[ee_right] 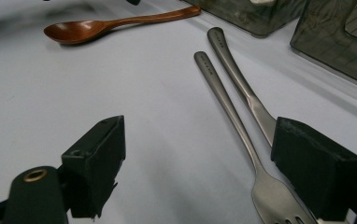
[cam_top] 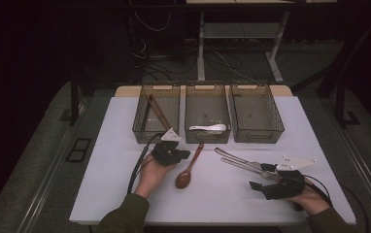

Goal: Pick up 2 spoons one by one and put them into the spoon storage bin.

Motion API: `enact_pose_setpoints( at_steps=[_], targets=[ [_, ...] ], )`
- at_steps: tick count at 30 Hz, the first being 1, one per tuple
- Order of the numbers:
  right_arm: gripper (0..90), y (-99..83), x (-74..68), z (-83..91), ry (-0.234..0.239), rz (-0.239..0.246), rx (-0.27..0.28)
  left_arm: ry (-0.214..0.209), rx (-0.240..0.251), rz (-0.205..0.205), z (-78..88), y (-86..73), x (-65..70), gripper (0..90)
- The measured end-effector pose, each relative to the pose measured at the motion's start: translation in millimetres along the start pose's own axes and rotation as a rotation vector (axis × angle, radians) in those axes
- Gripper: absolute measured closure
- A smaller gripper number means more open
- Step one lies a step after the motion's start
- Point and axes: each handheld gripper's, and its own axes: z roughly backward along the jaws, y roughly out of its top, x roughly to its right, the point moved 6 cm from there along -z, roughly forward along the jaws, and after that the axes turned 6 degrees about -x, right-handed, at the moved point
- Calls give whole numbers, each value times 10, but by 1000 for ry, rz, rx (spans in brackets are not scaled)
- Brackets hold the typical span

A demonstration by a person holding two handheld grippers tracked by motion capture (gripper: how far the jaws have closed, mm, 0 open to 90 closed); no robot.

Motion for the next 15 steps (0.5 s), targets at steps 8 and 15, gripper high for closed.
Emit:
enact_pose_setpoints(
  at_steps=[8, 15],
  targets=[
    [176, -4, 3, -6, -1, 1, -2, 16, -30, 15, -173, 72, -28, 886],
    [176, -7, 1, -14, -2, 6, -9, 10, -52, -14, -225, 70, 35, 886]
  ],
)
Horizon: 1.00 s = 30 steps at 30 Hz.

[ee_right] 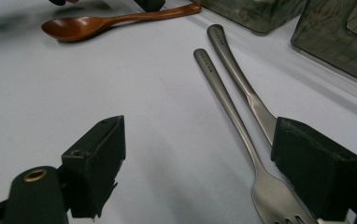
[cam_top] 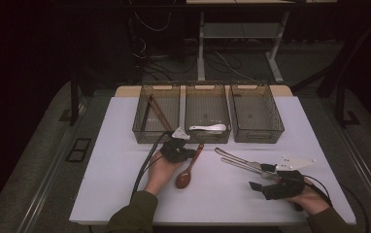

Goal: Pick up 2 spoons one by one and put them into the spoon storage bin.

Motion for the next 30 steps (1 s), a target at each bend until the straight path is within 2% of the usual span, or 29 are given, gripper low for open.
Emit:
enact_pose_setpoints(
  at_steps=[3, 21, 23, 27, 29, 30],
  targets=[
    [176, -2, -7, -1, 1, 2, -1, -10, 0, -8, -16, 5, 39, 886],
    [176, -6, -16, -13, -3, 19, -13, -130, -20, -79, -61, 31, 323, 886],
    [176, -6, -16, -13, -4, 18, -12, -139, -26, -101, -58, 36, 346, 886],
    [176, -8, -16, -15, -4, 19, -14, -157, -31, -107, -62, 39, 405, 886],
    [176, -8, -17, -19, -6, 21, -14, -152, -41, -115, -62, 37, 407, 886],
    [176, -9, -17, -20, -6, 22, -15, -153, -35, -106, -67, 43, 412, 886]
  ],
)
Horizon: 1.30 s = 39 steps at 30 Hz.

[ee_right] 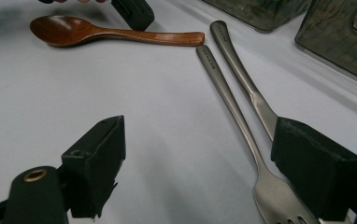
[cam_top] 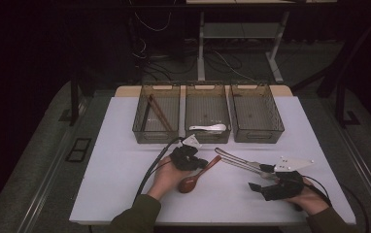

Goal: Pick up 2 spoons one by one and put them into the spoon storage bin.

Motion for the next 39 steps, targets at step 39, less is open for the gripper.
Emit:
enact_pose_setpoints(
  at_steps=[39],
  targets=[
    [176, -4, 9, 6, -8, 8, 0, -121, -84, -179, -470, 421, 380, 885]
  ],
)
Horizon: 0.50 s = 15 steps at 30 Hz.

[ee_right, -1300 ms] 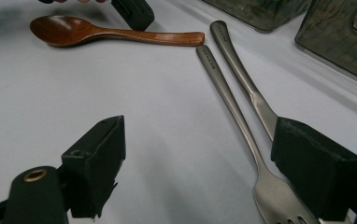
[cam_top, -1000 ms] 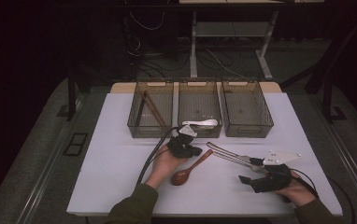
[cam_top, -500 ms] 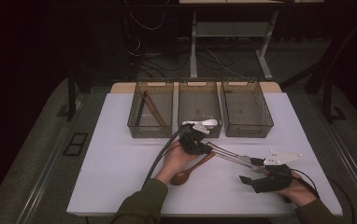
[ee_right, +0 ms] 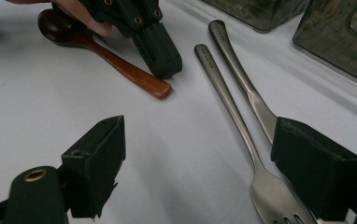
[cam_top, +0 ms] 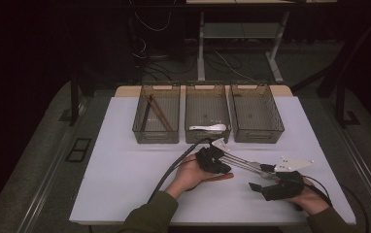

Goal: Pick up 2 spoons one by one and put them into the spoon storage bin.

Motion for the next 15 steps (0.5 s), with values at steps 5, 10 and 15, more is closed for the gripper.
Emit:
enact_pose_setpoints(
  at_steps=[5, 10, 15],
  targets=[
    [176, 0, -5, 1, 0, -1, -1, 17, 39, 24, 113, -18, -41, 844],
    [176, -5, 1, 2, -1, -1, -2, 44, 81, 49, 368, -151, -8, 739],
    [177, -3, -2, -1, -4, 0, -3, 69, 122, 86, 623, -342, 22, 575]
  ],
)
